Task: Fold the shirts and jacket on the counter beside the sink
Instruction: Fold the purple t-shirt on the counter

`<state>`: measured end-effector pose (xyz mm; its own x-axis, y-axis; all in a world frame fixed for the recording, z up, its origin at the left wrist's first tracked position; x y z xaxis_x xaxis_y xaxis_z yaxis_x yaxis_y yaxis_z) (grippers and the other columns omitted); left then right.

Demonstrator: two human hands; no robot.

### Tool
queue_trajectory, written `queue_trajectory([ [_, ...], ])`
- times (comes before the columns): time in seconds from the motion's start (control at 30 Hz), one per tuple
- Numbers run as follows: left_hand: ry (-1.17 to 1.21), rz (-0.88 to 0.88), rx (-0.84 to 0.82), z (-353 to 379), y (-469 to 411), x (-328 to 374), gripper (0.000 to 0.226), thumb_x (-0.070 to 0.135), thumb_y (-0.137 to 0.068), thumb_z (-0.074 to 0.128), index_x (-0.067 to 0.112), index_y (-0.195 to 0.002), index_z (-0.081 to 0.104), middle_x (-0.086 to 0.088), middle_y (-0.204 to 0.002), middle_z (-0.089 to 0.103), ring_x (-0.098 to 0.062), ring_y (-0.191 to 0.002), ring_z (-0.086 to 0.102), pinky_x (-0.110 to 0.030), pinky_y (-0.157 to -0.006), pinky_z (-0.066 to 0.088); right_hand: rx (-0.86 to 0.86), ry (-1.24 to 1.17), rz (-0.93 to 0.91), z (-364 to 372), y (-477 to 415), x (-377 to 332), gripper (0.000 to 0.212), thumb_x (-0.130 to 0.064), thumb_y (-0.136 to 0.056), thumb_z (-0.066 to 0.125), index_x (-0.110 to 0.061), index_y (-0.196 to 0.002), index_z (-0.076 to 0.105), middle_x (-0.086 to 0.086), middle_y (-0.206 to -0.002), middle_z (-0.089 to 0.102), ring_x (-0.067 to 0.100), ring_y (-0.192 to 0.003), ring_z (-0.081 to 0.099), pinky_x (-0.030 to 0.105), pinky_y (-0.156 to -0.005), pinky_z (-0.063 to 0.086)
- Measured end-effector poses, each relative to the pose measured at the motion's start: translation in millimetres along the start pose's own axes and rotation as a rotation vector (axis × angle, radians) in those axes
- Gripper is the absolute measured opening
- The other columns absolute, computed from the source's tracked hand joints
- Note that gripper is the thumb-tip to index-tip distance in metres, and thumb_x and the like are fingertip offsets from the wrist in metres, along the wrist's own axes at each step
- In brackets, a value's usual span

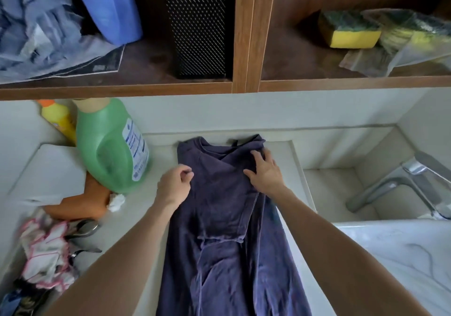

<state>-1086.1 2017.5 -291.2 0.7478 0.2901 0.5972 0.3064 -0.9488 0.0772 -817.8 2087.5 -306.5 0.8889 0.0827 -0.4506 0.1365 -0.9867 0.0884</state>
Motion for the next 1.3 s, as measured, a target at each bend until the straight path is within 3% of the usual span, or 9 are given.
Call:
queue_trajectory([
  [0.1, 0.194, -0.034, 0.087, -11, -38, 8, 0.036, 0.023, -0.096, 0.063, 0.017, -0.131, 0.059, -0.002, -0.127, 0.062, -0.027, -0.098, 0.069, -0.034, -0.09, 0.053, 0.093, -0.306, 0.155, -16, -33, 6, 0.076, -0.035, -0.088, 0.07, -0.015, -0.15, 0.03, 0.017, -0.148, 0.036, 0.038, -0.131, 0.044, 0.041, -0.108, 0.039],
  [0.2, 0.418, -0.226, -0.067, -1, -65, 12, 0.042, 0.033, -0.093, 0.066, 0.022, -0.132, 0.051, 0.006, -0.124, 0.061, -0.016, -0.071, 0.073, -0.023, -0.05, 0.047, 0.036, -0.442, 0.286, -22, -55, 16, 0.082, -0.038, -0.084, 0.074, -0.009, -0.147, 0.031, 0.016, -0.137, 0.052, 0.033, -0.124, 0.052, 0.036, -0.096, 0.043],
  [0.43, 0.86, -0.525, -0.122, 9, -95, 15, 0.029, 0.02, -0.082, 0.082, 0.019, -0.084, 0.053, 0.002, -0.071, 0.05, -0.008, -0.046, 0.038, -0.017, -0.037, 0.029, -0.058, -0.734, 0.282, -37, -67, 15, 0.016, -0.008, -0.082, 0.072, -0.014, -0.086, 0.058, 0.006, -0.071, 0.058, 0.015, -0.04, 0.052, 0.024, -0.041, 0.04],
  [0.57, 0.887, -0.431, -0.162, 0, -90, 28, 0.017, 0.013, -0.089, 0.074, 0.019, -0.081, 0.06, 0.003, -0.067, 0.044, -0.007, -0.044, 0.032, -0.015, -0.036, 0.024, -0.04, -0.905, 0.244, -55, -54, 3, 0.022, 0.009, -0.091, 0.052, -0.013, -0.094, 0.051, 0.012, -0.092, 0.061, 0.025, -0.057, 0.073, 0.023, -0.04, 0.048],
  [0.7, 0.945, -0.276, -0.106, -37, -73, 48, 0.012, 0.009, -0.095, 0.066, 0.021, -0.091, 0.066, 0.003, -0.076, 0.063, -0.011, -0.06, 0.064, -0.02, -0.051, 0.04, 0.018, -1.073, 0.154, -83, -38, -13, 0.04, 0.019, -0.086, 0.052, -0.012, -0.11, 0.046, 0.011, -0.105, 0.053, 0.025, -0.063, 0.073, 0.032, -0.066, 0.062],
  [0.87, 1.03, -0.209, -0.141, -73, -37, 55, 0.012, 0.011, -0.098, 0.053, 0.015, -0.095, 0.065, 0.002, -0.087, 0.07, -0.019, -0.082, 0.073, -0.032, -0.073, 0.052, -0.053, -1.196, 0.144, -111, -10, -28, 0.036, -0.025, -0.096, 0.061, -0.024, -0.13, 0.049, 0.004, -0.113, 0.061, 0.032, -0.098, 0.071, 0.038, -0.081, 0.06],
  [1.0, 0.941, -0.235, -0.152, -75, 5, 42, 0.023, 0.035, -0.092, 0.069, 0.015, -0.082, 0.064, -0.002, -0.083, 0.067, -0.021, -0.081, 0.066, -0.038, -0.079, 0.055, 0.118, -0.962, 0.167, -113, 29, -20, 0.021, -0.037, -0.087, 0.074, -0.017, -0.093, 0.072, -0.003, -0.072, 0.064, 0.015, -0.069, 0.063, 0.025, -0.06, 0.056],
  [1.17, 0.796, -0.242, -0.047, -54, 56, 11, 0.04, -0.014, -0.08, 0.07, 0.006, -0.114, 0.062, -0.01, -0.106, 0.055, -0.026, -0.096, 0.058, -0.026, -0.064, 0.049, 0.16, -0.833, 0.15, -84, 88, -5, 0.043, -0.01, -0.076, 0.083, -0.025, -0.111, 0.064, 0.001, -0.087, 0.058, 0.01, -0.067, 0.058, 0.014, -0.051, 0.046],
  [1.3, 0.803, -0.335, -0.104, -31, 86, -21, 0.062, -0.025, -0.078, 0.058, -0.001, -0.134, 0.051, -0.017, -0.122, 0.052, -0.036, -0.107, 0.057, -0.04, -0.077, 0.053, 0.091, -0.882, 0.226, -57, 127, 15, 0.067, -0.001, -0.076, 0.081, -0.021, -0.132, 0.051, 0.01, -0.116, 0.056, 0.023, -0.093, 0.062, 0.034, -0.072, 0.057],
])
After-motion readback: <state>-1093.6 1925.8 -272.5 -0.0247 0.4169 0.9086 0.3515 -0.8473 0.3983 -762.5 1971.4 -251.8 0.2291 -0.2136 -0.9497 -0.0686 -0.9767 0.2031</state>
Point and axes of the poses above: each hand's wrist, its own y-axis away from the middle knuckle, its own z-axis out of the palm, x = y × z, the point moved 4 cm from there along -y, towards the middle knuckle
